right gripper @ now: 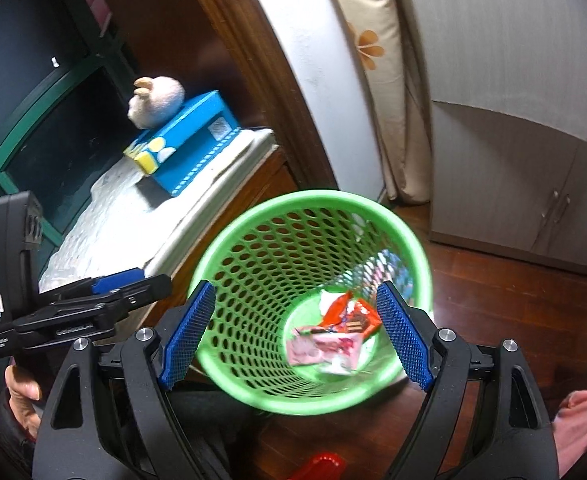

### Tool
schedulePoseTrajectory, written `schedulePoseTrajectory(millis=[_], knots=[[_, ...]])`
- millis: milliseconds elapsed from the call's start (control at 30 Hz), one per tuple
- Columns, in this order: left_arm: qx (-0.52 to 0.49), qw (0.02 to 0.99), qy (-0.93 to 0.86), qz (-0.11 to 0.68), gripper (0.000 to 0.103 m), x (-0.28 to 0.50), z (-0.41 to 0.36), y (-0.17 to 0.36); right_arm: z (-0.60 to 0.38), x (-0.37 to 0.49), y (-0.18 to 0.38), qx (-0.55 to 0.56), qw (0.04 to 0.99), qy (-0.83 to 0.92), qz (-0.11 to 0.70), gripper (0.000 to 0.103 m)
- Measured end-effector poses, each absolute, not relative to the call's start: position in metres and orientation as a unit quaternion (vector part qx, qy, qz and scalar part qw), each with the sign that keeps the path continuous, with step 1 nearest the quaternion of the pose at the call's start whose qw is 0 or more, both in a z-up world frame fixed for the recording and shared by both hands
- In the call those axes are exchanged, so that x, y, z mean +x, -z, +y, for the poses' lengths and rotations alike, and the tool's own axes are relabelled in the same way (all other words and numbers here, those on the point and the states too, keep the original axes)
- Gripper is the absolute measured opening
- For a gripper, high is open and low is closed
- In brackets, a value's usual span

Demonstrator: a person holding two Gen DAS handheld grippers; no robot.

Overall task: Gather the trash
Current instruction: 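Open the right gripper over the basket while the left gripper releases the container into it, then move both grippers back over the mattress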

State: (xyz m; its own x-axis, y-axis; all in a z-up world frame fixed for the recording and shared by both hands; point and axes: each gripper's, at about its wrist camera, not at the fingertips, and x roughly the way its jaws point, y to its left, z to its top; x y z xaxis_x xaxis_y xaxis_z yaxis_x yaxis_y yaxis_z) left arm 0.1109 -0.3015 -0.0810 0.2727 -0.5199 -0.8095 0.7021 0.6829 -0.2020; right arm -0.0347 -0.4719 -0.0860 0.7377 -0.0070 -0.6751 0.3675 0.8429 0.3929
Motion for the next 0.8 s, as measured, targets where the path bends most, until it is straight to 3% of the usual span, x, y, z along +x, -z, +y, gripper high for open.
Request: schedulePoseTrajectory(millis=[800], knots=[[0.009, 0.889, 0.207, 0.409, 0.075, 0.113, -0.076, 0.034, -0.327, 0.044, 0.042, 0.174, 0.914, -0.062, 0.362, 0.083]])
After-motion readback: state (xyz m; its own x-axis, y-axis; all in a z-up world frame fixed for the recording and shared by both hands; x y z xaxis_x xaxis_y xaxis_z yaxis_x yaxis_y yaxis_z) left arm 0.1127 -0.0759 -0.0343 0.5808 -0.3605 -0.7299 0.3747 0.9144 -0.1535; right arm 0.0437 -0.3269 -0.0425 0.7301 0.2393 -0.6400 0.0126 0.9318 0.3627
